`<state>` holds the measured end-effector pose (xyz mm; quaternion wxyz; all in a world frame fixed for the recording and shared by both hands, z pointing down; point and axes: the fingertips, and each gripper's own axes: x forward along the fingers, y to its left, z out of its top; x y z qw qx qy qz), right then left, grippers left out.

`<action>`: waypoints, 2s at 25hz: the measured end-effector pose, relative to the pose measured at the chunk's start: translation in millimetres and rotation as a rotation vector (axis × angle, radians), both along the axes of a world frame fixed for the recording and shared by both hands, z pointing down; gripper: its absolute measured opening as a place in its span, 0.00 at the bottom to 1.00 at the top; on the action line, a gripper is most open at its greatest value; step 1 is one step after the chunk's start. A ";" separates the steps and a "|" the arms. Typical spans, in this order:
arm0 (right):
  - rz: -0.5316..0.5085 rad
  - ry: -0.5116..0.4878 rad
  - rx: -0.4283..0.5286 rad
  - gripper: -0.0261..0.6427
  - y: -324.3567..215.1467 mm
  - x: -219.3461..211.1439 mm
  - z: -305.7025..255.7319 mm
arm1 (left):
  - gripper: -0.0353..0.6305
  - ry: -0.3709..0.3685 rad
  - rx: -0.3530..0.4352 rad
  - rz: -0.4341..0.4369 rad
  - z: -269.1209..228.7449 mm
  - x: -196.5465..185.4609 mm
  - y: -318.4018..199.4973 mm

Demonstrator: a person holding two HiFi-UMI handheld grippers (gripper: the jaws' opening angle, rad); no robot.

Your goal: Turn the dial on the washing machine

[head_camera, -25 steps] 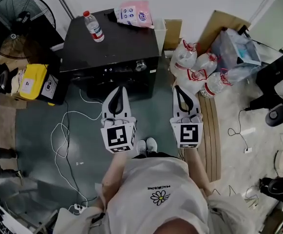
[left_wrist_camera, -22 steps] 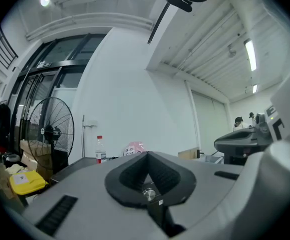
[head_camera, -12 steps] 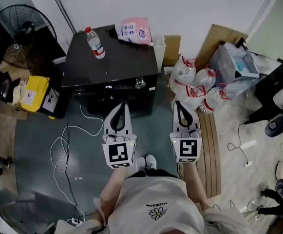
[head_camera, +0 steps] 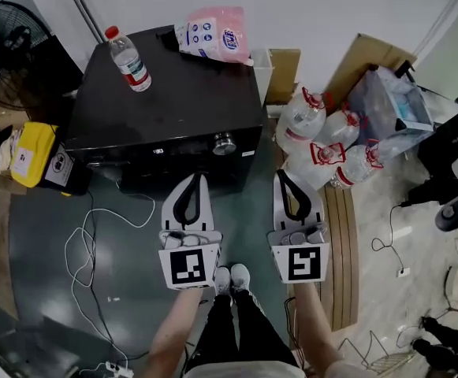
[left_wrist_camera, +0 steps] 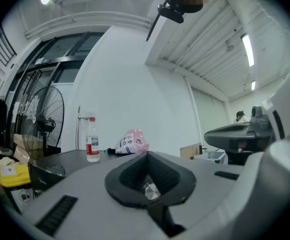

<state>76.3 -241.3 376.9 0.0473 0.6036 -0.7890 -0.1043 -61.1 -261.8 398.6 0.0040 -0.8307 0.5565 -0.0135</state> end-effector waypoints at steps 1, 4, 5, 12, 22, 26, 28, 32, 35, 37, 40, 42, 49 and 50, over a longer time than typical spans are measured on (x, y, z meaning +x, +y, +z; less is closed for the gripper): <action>0.002 0.004 -0.004 0.05 -5.3 -1.8 12.9 | 0.05 0.002 -0.011 -0.005 12.8 -0.4 -5.8; 0.004 -0.015 -0.011 0.05 -19.7 -3.9 49.5 | 0.05 0.008 -0.023 -0.021 47.1 1.6 -20.2; 0.004 -0.022 -0.014 0.05 -22.5 -4.6 61.0 | 0.05 0.004 -0.024 -0.025 58.0 2.1 -22.9; 0.017 -0.019 -0.035 0.05 -36.8 -0.8 117.8 | 0.05 0.009 -0.062 -0.064 121.2 -1.0 -34.8; 0.031 -0.011 -0.018 0.05 -46.0 14.8 130.2 | 0.16 -0.021 -0.043 -0.032 120.7 17.0 -57.3; 0.057 -0.038 -0.031 0.05 -46.6 25.7 134.5 | 0.40 0.051 -0.085 -0.001 118.6 41.9 -77.8; 0.071 -0.053 -0.040 0.05 -45.6 31.7 137.6 | 0.45 0.133 -0.114 -0.033 125.0 48.7 -88.1; 0.082 -0.059 -0.054 0.05 -43.4 40.2 143.5 | 0.49 0.221 -0.154 -0.125 139.7 53.5 -99.3; 0.086 -0.058 -0.061 0.05 -42.3 46.7 148.1 | 0.49 0.288 -0.180 -0.184 146.7 52.3 -103.8; 0.092 -0.063 -0.071 0.05 -41.4 51.8 152.6 | 0.49 0.348 -0.204 -0.215 151.1 50.3 -107.0; 0.098 -0.066 -0.087 0.05 -41.3 57.8 157.9 | 0.48 0.415 -0.214 -0.240 152.2 47.4 -110.5; 0.096 -0.063 -0.090 0.05 -42.2 59.8 159.6 | 0.47 0.419 -0.198 -0.242 149.0 46.3 -111.4; 0.086 -0.054 -0.097 0.05 -45.1 62.3 164.2 | 0.43 0.279 -0.141 -0.231 145.5 49.9 -110.9; 0.085 -0.052 -0.099 0.05 -45.3 61.9 165.3 | 0.42 0.242 -0.129 -0.228 145.3 50.6 -111.0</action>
